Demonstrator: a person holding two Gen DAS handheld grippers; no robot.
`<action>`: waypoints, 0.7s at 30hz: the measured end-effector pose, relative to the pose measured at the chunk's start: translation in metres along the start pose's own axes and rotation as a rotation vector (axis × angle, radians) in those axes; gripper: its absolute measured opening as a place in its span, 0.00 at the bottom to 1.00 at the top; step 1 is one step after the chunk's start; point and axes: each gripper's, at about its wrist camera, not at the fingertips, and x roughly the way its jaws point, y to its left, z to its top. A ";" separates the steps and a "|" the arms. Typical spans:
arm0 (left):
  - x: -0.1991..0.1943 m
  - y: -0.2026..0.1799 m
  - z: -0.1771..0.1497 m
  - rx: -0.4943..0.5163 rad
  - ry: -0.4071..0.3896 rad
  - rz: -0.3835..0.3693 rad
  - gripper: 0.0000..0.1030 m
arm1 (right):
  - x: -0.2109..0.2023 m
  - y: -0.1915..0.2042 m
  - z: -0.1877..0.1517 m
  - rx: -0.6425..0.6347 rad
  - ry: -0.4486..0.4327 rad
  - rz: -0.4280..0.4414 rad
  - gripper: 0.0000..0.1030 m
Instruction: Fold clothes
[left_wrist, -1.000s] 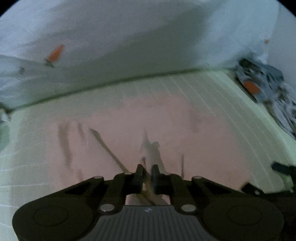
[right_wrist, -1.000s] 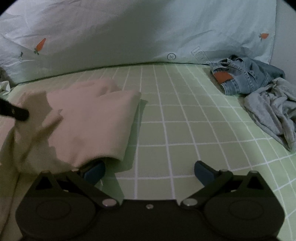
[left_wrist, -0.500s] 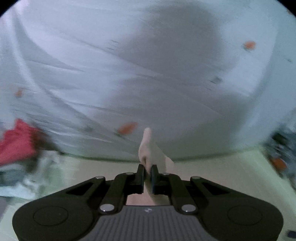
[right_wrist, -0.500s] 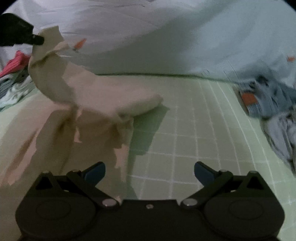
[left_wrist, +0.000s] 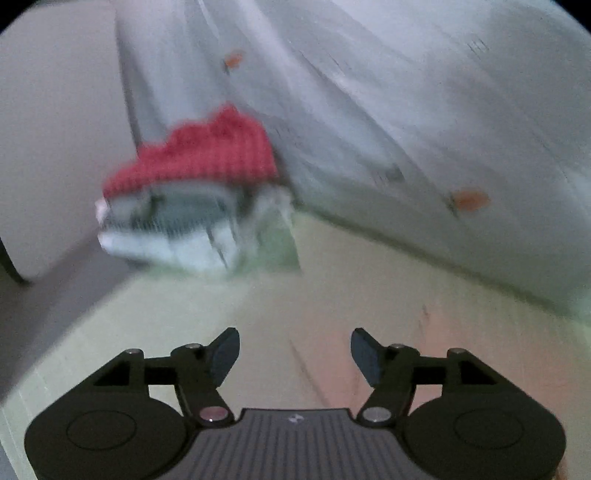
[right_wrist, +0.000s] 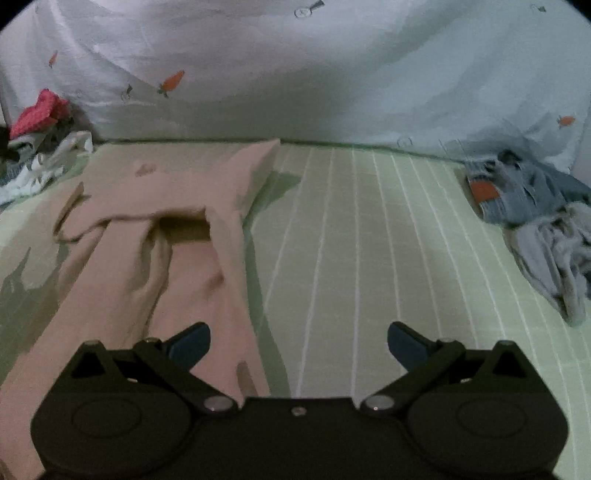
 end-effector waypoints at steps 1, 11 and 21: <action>-0.004 -0.005 -0.014 0.025 0.038 -0.028 0.69 | -0.001 0.001 -0.003 0.000 0.013 -0.008 1.00; -0.047 -0.079 -0.142 0.470 0.342 -0.313 0.70 | -0.019 -0.011 -0.040 0.097 0.136 -0.022 0.87; -0.054 -0.058 -0.174 0.431 0.441 -0.275 0.82 | -0.035 -0.018 -0.065 0.183 0.156 0.164 0.12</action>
